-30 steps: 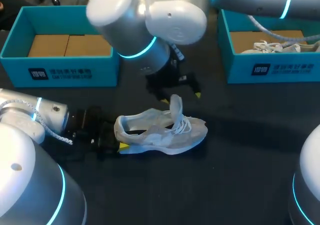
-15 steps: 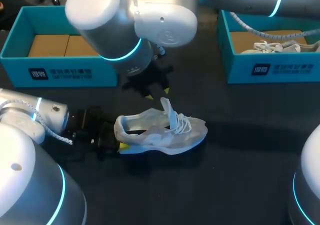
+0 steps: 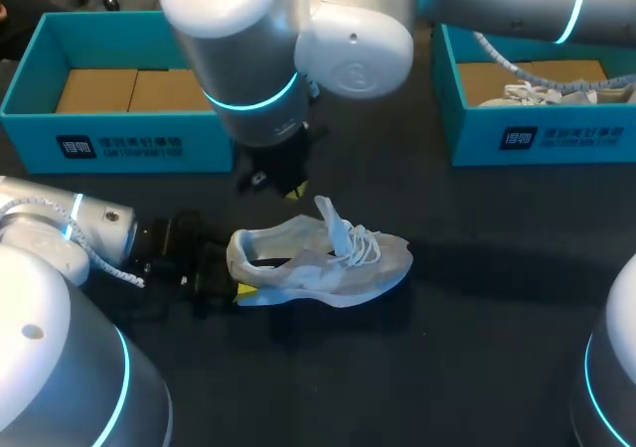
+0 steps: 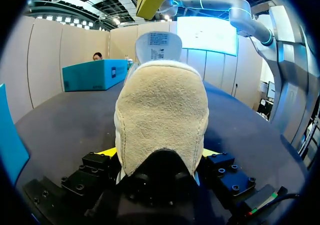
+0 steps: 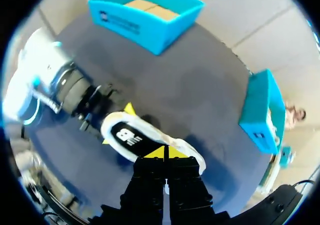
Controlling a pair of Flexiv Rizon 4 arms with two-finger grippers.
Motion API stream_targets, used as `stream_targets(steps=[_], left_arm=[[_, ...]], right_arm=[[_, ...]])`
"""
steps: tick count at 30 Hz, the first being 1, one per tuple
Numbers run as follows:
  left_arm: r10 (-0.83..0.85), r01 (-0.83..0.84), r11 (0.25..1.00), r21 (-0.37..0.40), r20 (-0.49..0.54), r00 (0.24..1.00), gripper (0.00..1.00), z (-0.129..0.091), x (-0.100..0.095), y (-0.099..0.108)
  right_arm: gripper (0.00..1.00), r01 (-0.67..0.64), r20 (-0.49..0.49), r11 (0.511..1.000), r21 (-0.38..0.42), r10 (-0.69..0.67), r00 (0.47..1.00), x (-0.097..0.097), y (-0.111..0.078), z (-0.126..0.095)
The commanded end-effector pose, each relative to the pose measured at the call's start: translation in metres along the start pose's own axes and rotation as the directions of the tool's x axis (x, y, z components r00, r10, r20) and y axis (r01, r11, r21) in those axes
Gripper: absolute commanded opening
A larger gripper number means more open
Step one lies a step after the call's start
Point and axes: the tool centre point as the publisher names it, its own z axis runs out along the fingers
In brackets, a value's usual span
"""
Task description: Take the shoe out of the shoebox, open the shoe tongue, remove and reinsert the insole, then place the shoe into the shoebox
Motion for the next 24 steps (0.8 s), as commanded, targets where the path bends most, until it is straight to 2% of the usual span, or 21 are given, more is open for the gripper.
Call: stream_targets(steps=[1,7,12,24], left_arm=[[0.0,0.0,1.0,-0.003,0.0,1.0,0.0,0.001,-0.004,0.004],[0.0,0.0,1.0,-0.003,0.0,1.0,0.0,0.001,-0.004,0.004],[0.0,0.0,1.0,-0.003,0.0,1.0,0.0,0.001,-0.004,0.004],[0.0,0.0,1.0,-0.003,0.0,1.0,0.0,0.001,-0.004,0.004]], right_arm=[[0.0,0.132,-0.069,0.991,-0.035,-0.134,0.989,0.006,0.0,0.006],[0.0,0.262,-0.117,0.964,-0.051,-0.267,0.957,0.019,0.001,0.009],[0.0,0.376,-0.18,0.924,-0.071,-0.383,0.906,0.029,-0.004,0.015],[0.0,0.376,-0.18,0.924,-0.071,-0.383,0.906,0.029,-0.004,0.015]])
